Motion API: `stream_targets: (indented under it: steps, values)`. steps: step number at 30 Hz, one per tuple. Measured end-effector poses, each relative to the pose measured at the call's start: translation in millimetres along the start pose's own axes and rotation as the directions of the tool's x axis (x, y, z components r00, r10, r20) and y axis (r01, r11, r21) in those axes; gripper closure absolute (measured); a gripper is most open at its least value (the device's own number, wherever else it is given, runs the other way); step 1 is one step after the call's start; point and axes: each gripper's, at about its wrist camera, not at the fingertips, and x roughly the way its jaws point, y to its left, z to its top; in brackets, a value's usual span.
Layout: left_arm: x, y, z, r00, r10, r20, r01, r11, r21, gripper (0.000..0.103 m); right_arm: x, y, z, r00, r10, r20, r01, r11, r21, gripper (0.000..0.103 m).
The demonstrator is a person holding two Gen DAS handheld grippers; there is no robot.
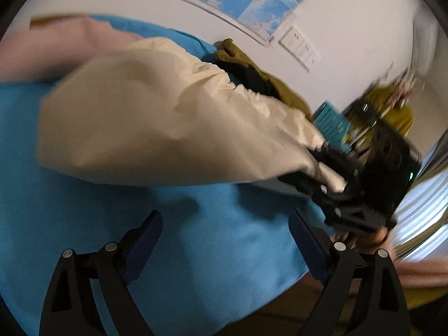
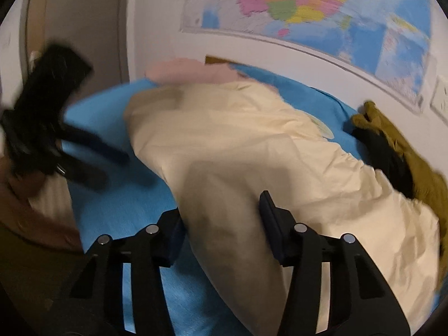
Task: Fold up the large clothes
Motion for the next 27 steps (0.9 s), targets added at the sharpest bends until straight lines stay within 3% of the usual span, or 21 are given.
stream_targets:
  steps: [4,9,14,17,18,20,22,26,27]
  values:
    - [10,22,17,0.988,-0.139,0.065,0.149,0.974,-0.168,0.015,0,2,1,1.000,0.001,-0.001,-0.001,1.000,0.017,0.055]
    - [15,35,30,0.975,-0.169,0.144,0.202,0.946,-0.254,0.014,-1,2,-2,1.000,0.015,0.001,-0.015,0.998,0.053,0.054]
    - [34,27,43,0.990,-0.063,0.124,0.088,0.974,-0.210,0.013,-6,-2,-7,0.998,0.055,0.003,-0.055,0.992,0.114,0.051]
    - [52,15,48,0.993,0.075,0.087,-0.063,0.989,-0.133,0.013,-22,-8,-15,0.993,0.114,0.028,-0.118,0.974,0.191,0.045]
    - [53,13,48,0.992,0.090,0.088,-0.078,0.988,-0.130,0.014,-33,-13,-20,0.987,0.148,0.054,-0.157,0.958,0.239,0.044]
    - [55,13,50,0.988,0.137,0.076,-0.127,0.985,-0.118,0.026,-56,-26,-35,0.976,0.195,0.097,-0.217,0.916,0.337,0.044]
    - [55,15,50,0.988,0.145,0.059,-0.137,0.983,-0.121,0.042,-83,-41,-60,0.962,0.236,0.134,-0.271,0.850,0.452,0.038]
    - [53,16,47,0.990,0.137,0.041,-0.132,0.985,-0.114,0.053,-123,-62,-111,0.966,0.201,0.164,-0.259,0.718,0.646,0.035]
    - [51,16,46,0.991,0.130,0.041,-0.125,0.986,-0.111,0.057,-132,-69,-129,0.968,0.186,0.166,-0.248,0.660,0.709,0.035]
